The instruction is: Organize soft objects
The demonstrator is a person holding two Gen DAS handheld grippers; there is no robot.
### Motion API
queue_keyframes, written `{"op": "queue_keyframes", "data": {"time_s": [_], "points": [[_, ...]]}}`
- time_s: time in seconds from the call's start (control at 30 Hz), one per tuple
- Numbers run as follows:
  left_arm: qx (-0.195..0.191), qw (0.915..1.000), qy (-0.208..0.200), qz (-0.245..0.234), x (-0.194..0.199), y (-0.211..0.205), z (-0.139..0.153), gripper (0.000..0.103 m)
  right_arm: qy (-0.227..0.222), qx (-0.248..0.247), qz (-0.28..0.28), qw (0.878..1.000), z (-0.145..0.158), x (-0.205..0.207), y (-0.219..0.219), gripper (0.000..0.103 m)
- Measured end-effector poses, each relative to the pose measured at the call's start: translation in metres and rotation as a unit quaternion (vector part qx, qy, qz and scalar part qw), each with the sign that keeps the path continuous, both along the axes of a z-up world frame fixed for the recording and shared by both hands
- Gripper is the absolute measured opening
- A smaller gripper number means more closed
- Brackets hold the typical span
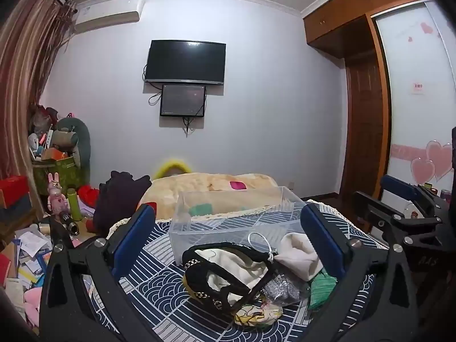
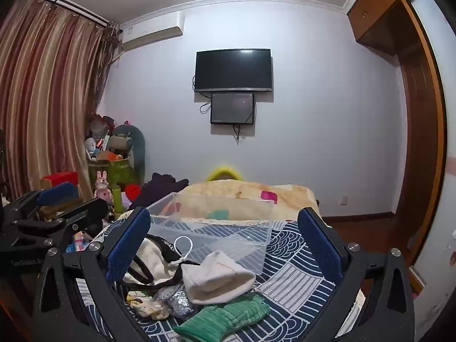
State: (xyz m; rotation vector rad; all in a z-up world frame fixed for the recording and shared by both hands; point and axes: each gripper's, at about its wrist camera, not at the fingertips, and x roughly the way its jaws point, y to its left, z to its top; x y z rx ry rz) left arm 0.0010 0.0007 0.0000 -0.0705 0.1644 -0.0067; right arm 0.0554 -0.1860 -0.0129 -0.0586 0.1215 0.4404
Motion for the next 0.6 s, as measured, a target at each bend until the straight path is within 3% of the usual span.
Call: {"op": "queue_keyframes", "data": {"time_s": [0.07, 0.13, 0.6], "points": [[-0.002, 1.0000, 0.002, 0.000, 0.003, 0.004, 0.004, 0.103, 0.003, 0.004, 0.000, 1.000, 0.000, -0.001, -0.001, 0.103], [0.025, 0.9996, -0.016, 0.003, -0.002, -0.005, 0.001, 0.103, 0.013, 0.001, 0.004, 1.000, 0.000, 0.003, -0.002, 0.103], [-0.002, 1.0000, -0.003, 0.000, 0.003, 0.003, -0.005, 0.103, 0.007, 0.010, -0.001, 1.000, 0.000, 0.001, -0.001, 0.103]]}}
